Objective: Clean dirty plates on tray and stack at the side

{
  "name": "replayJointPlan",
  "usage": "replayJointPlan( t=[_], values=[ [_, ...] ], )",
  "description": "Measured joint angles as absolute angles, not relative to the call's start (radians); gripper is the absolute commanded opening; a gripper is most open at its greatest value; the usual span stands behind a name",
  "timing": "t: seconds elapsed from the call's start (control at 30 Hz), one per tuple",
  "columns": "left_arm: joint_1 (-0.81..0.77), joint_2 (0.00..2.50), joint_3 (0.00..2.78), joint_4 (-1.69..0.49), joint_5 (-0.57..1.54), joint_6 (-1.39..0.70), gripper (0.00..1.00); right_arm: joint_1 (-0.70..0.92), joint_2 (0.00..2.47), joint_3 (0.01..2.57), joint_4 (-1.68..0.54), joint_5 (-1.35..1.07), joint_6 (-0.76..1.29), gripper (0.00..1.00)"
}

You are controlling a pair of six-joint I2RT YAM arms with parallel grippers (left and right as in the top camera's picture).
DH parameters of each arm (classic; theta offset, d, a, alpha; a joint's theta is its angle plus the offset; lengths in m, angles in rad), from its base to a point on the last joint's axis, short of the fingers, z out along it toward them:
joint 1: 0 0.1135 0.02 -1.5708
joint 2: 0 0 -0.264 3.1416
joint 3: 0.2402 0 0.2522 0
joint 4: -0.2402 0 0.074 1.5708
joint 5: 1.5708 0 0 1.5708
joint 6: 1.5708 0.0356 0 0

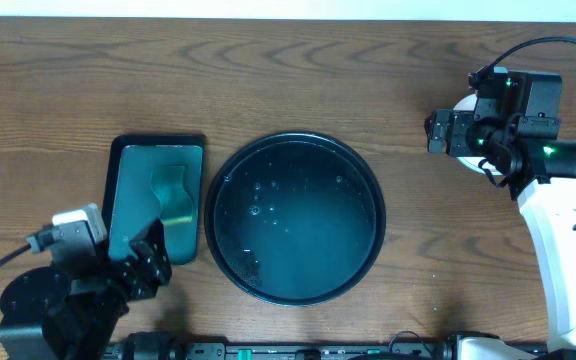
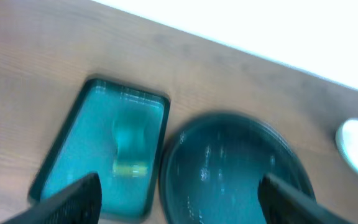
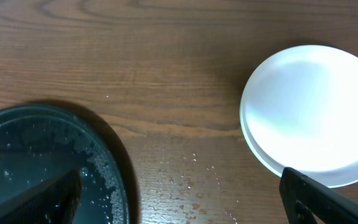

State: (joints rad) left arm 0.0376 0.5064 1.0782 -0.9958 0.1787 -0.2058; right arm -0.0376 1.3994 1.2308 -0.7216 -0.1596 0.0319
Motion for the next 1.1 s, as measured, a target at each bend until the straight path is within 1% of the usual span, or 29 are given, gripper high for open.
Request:
replayJointPlan(
  t=[0.17,0.27,0.47,0.6,1.0,1.1],
  values=[
    [0.037,0.456,0.942,-0.757,0.214,-0.104,0.81,-0.038,1.399,1.231,-0.721,-0.160,0.031,0.99],
    [0.028,0.363,0.807,-0.577,0.234,-0.072,0.81,-0.038,1.399,1.231,-0.721,-0.159,0.031,0.99],
    [-0.007,0.133,0.513,-0.299,0.249,-0.047,0.81,-0.038,1.399,1.231,-0.722,-0.158,0.031,0.99],
    [-0.009,0.026,0.348,-0.164,0.262,-0.047,0.81,-0.038,1.399,1.231,-0.722,-0.157,0.032,0.99],
    [-0.009,0.010,0.076,0.222,0.286,-0.044,0.81,-0.038,1.399,1.231,-0.722,-0.157,0.031,0.99],
    [-0.009,0.010,0.023,0.273,0.286,-0.044,0.81,-0.038,1.399,1.231,-0.722,-0.157,0.031,0.99]
  ],
)
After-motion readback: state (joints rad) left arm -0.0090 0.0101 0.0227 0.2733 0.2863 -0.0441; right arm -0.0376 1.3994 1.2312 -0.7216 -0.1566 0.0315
